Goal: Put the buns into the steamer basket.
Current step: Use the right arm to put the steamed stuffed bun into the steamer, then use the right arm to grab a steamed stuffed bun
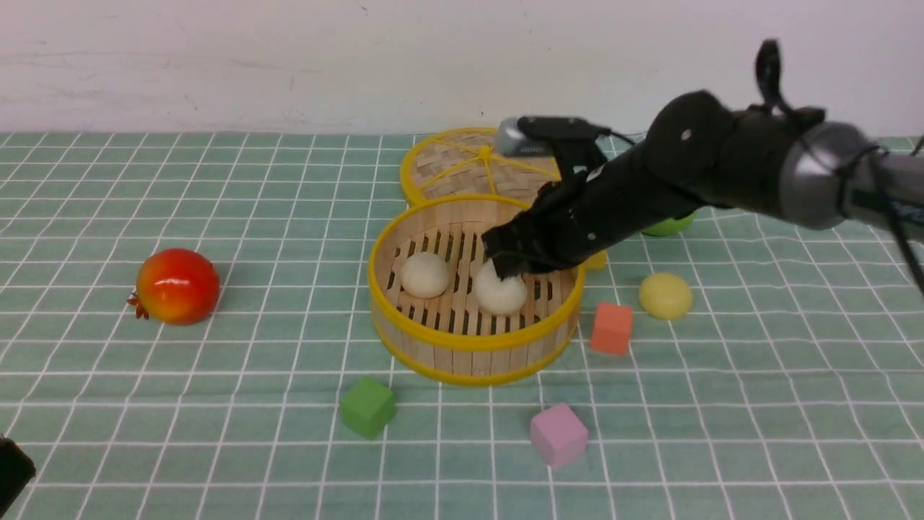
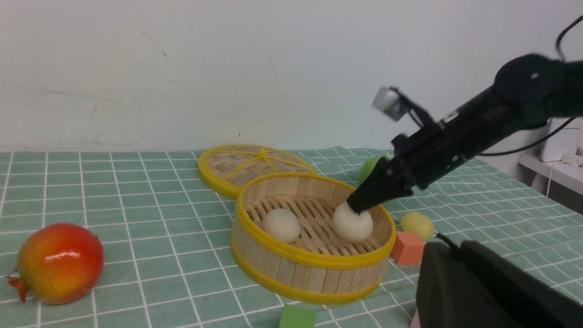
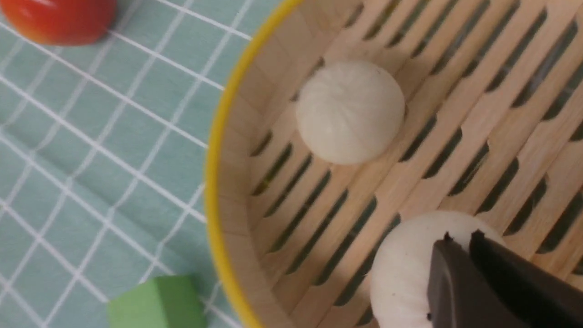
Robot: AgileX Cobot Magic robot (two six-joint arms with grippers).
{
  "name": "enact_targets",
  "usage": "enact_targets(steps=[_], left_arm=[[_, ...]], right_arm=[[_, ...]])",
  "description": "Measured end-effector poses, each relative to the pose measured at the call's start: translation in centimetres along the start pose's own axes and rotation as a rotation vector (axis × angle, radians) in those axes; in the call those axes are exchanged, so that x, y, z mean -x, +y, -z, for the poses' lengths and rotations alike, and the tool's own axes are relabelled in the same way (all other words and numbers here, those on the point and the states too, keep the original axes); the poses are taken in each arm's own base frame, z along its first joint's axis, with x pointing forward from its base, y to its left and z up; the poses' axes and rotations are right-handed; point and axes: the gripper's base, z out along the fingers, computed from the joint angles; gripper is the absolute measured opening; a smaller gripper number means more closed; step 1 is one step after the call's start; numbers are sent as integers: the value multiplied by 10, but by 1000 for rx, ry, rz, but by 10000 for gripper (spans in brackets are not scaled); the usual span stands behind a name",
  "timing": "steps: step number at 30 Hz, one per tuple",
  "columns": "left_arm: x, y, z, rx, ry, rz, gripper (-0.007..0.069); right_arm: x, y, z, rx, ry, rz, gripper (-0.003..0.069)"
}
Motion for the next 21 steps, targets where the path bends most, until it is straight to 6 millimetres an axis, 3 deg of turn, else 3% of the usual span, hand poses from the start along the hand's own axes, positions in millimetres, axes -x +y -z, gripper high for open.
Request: enact_targets(steps=[4, 6, 8, 10, 12, 13, 16, 18, 19, 21], left_arm=[[0, 0, 0, 0, 0, 0, 26], [0, 0, 0, 0, 0, 0, 29], [0, 0, 0, 0, 0, 0, 29], [0, 0, 0, 0, 0, 0, 33], [0, 0, 0, 0, 0, 0, 36], [0, 0, 0, 0, 0, 0, 38], [0, 0, 0, 0, 0, 0, 39], [0, 0, 0, 0, 0, 0, 39], [0, 0, 0, 0, 0, 0, 39], [0, 0, 0, 0, 0, 0, 40]], right_arm=[[-4, -7, -13, -18, 1, -10, 165], [-4, -9, -15, -29, -15, -12, 290], [-3, -9, -15, -30, -19, -12, 338], [1, -7, -7, -29, -35, -3, 441], [8, -4, 9, -32, -53, 20, 503], [14, -1, 27, -41, -73, 52, 523], [22, -5, 65, -89, -69, 124, 541], [26, -17, 92, -159, -49, 138, 531], [26, -19, 94, -168, -44, 137, 529], [23, -43, 108, -262, 5, 88, 501]])
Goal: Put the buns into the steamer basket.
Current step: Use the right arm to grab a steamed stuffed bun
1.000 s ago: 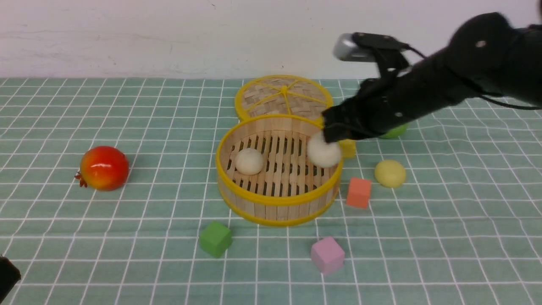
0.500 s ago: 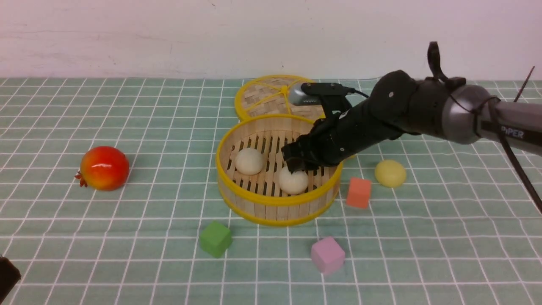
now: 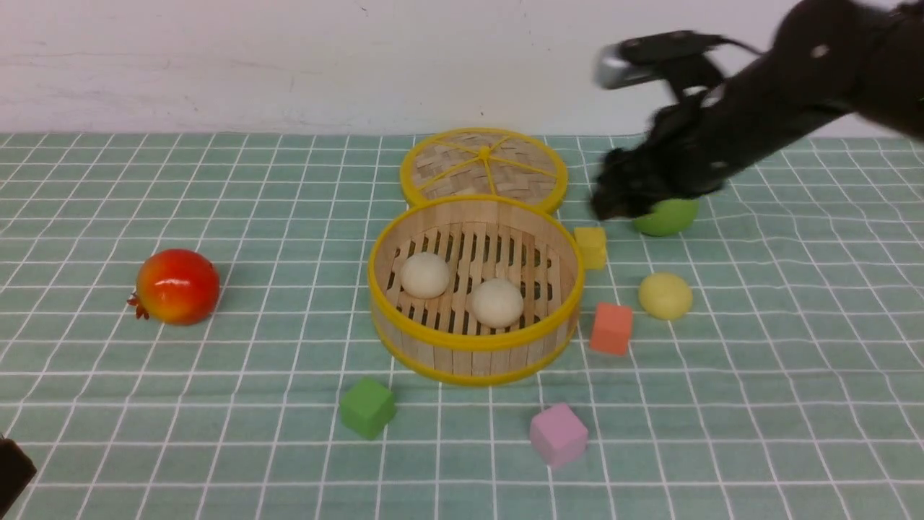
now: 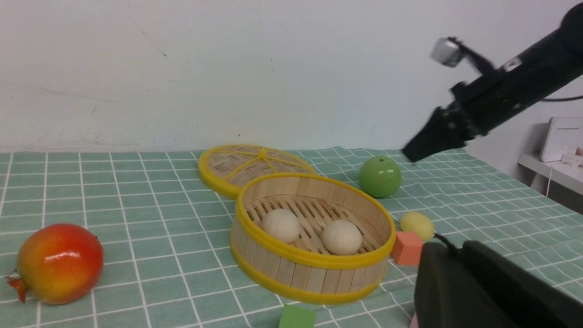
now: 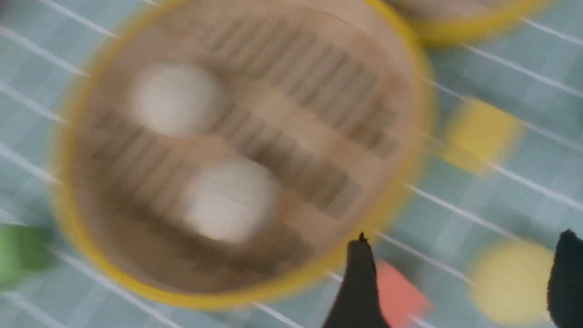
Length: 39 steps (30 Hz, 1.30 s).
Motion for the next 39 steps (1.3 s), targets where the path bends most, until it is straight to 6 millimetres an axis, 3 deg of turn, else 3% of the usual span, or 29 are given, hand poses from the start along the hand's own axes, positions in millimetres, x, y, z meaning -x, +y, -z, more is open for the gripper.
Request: enact_targets(steps=[1, 2, 3, 6, 13, 23, 32, 39], left_arm=[[0, 0, 0, 0, 0, 0, 43], [0, 0, 0, 0, 0, 0, 43], [0, 0, 0, 0, 0, 0, 46], [0, 0, 0, 0, 0, 0, 50], [0, 0, 0, 0, 0, 0, 58], [0, 0, 0, 0, 0, 0, 60], [0, 0, 0, 0, 0, 0, 71], [0, 0, 0, 0, 0, 0, 76]], right_arm=[[-8, -24, -5, -62, 64, -77, 471], [-10, -27, -7, -71, 79, -91, 463], [-18, -47, -19, -109, 127, -151, 428], [-30, -62, -44, -119, 180, -194, 368], [-38, -67, -82, -98, 157, -247, 302], [-34, -67, -83, -93, 110, -265, 296], [-42, -76, -107, -109, 97, -279, 296], [-42, -76, -108, -107, 96, -274, 280]])
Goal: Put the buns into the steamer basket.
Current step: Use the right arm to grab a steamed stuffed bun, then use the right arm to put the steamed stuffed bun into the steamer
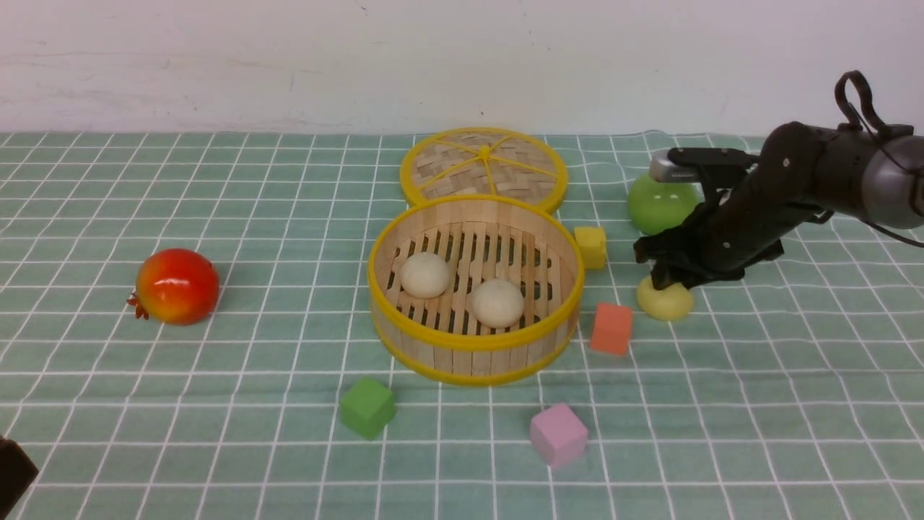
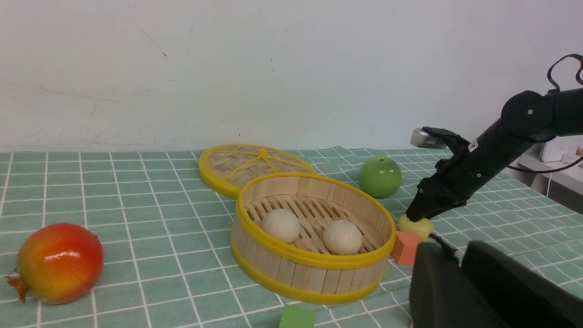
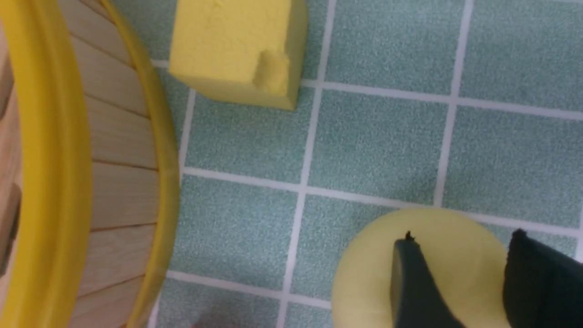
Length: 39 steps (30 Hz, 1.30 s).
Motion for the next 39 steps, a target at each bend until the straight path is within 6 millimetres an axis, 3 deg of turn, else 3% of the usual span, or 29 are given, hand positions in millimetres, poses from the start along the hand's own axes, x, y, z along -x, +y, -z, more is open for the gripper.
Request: enact_targets(steps=[4, 6, 9, 11, 15, 16, 18, 21, 26, 32, 33, 36, 37, 39], left_arm=[[0, 0, 0, 0, 0, 0, 81], [0, 0, 0, 0, 0, 0, 83], [0, 0, 0, 0, 0, 0, 85], [0, 0, 0, 0, 0, 0, 86], [0, 0, 0, 0, 0, 0, 91], [0, 0, 0, 0, 0, 0, 92], [0, 0, 0, 0, 0, 0, 92], [0, 0, 0, 0, 0, 0, 94], [0, 0, 0, 0, 0, 0, 94], [0, 0, 0, 0, 0, 0, 94], [0, 0, 0, 0, 0, 0, 97], [0, 0, 0, 0, 0, 0, 101], [0, 0, 0, 0, 0, 0, 102], [0, 0, 0, 0, 0, 0, 104]], right_arm=[[-1, 0, 0, 1, 8, 45, 192], [-1, 1, 1, 9, 15, 71, 76], [1, 4, 9, 29, 11, 73, 8], [3, 7, 15, 43, 5, 67, 1], [13, 23, 50, 111, -60, 78, 1], [17, 35, 64, 147, -96, 94, 1], [18, 45, 72, 175, -119, 117, 1], [18, 82, 83, 272, -186, 179, 1], [15, 122, 67, 339, -273, 210, 3], [12, 138, 26, 287, -392, 170, 34], [9, 138, 11, 264, -402, 160, 58], [6, 136, -6, 230, -419, 144, 131], [3, 134, -18, 213, -413, 135, 207], [1, 132, -24, 204, -409, 128, 280]])
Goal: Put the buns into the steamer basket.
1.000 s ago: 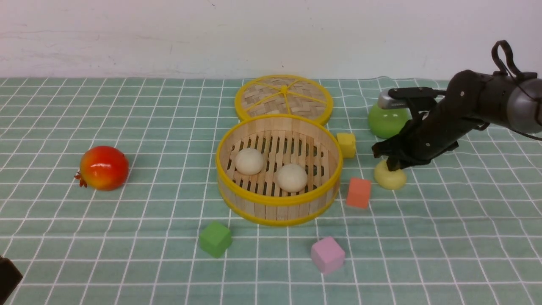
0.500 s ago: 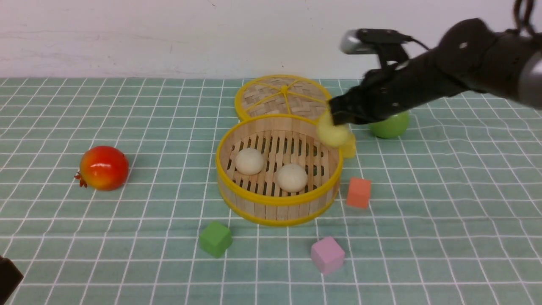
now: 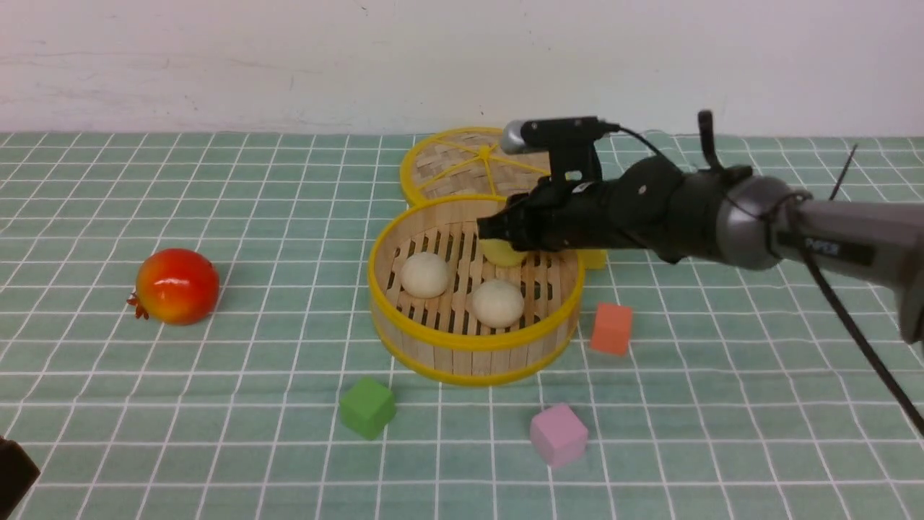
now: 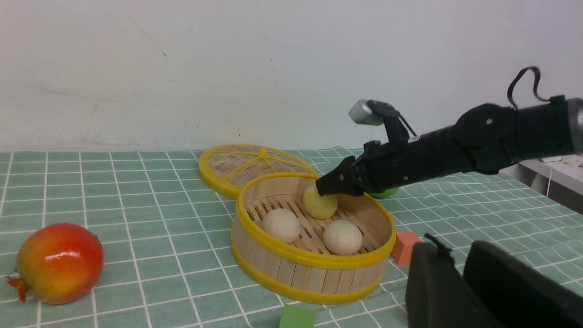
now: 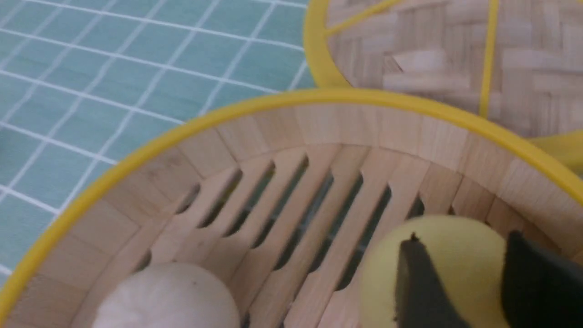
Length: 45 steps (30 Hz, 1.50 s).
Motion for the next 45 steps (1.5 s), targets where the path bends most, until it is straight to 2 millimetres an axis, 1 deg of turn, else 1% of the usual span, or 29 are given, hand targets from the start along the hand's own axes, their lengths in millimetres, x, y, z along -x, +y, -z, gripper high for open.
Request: enact_targets(steps=[1, 3, 4, 7, 8, 9, 11, 13, 14, 15, 16, 17, 18, 19, 21, 22, 23, 24, 26, 27, 30, 31, 32, 33, 35, 38, 43, 44, 45], left_arm=[[0, 0, 0, 0, 0, 0, 104], [0, 0, 0, 0, 0, 0, 109], [0, 0, 0, 0, 0, 0, 110], [0, 0, 0, 0, 0, 0, 113], [0, 0, 0, 0, 0, 0, 113], [0, 0, 0, 0, 0, 0, 113], [0, 0, 0, 0, 0, 0, 113], [0, 0, 0, 0, 0, 0, 113], [0, 0, 0, 0, 0, 0, 113], [0, 0, 0, 0, 0, 0, 113], [0, 0, 0, 0, 0, 0, 113], [0, 0, 0, 0, 0, 0, 113], [0, 0, 0, 0, 0, 0, 113], [0, 0, 0, 0, 0, 0, 113], [0, 0, 0, 0, 0, 0, 114], [0, 0, 0, 0, 0, 0, 117], [0, 0, 0, 0, 0, 0, 119], [0, 0, 0, 0, 0, 0, 121], [0, 0, 0, 0, 0, 0, 123], [0, 0, 0, 0, 0, 0, 125], [0, 0, 0, 0, 0, 0, 128], [0, 0, 0, 0, 0, 0, 128], [0, 0, 0, 0, 0, 0, 128], [0, 0, 0, 0, 0, 0, 128], [0, 0, 0, 0, 0, 0, 129], [0, 0, 0, 0, 0, 0, 131], [0, 0, 0, 0, 0, 0, 133], [0, 0, 0, 0, 0, 0, 134], [0, 0, 0, 0, 0, 0, 134]], right_arm=[[0, 0, 0, -2, -2, -2, 298], [1, 0, 1, -1, -6, -3, 400], [5, 2, 5, 4, -13, -2, 437], [25, 11, 26, 39, -40, 8, 521], [36, 15, 38, 58, -54, 19, 539], [41, 17, 44, 64, -64, 25, 542], [66, 25, 82, 120, -74, 72, 559], [86, 29, 126, 178, -46, 125, 557], [91, 31, 150, 212, 3, 138, 549], [98, 31, 178, 228, 35, 147, 536], [100, 29, 201, 233, 85, 140, 517], [99, 28, 206, 236, 115, 126, 508], [100, 26, 236, 214, 176, 127, 477], [97, 24, 256, 185, 231, 122, 447], [89, 22, 283, 122, 315, 112, 382], [83, 19, 304, 65, 347, 117, 335], [78, 18, 314, 35, 362, 112, 302], [72, 17, 329, -3, 368, 116, 254], [65, 16, 348, -41, 362, 119, 187], [59, 16, 363, -60, 350, 124, 148], [52, 20, 388, -68, 323, 132, 80], [51, 21, 396, -67, 305, 136, 66], [50, 21, 398, -67, 302, 137, 60], [49, 23, 408, -65, 277, 140, 44], [47, 26, 420, -64, 248, 147, 28], [46, 28, 433, -62, 215, 152, 23], [42, 30, 444, -60, 186, 153, 23], [37, 29, 450, -57, 177, 145, 23], [29, 29, 459, -64, 157, 141, 23]])
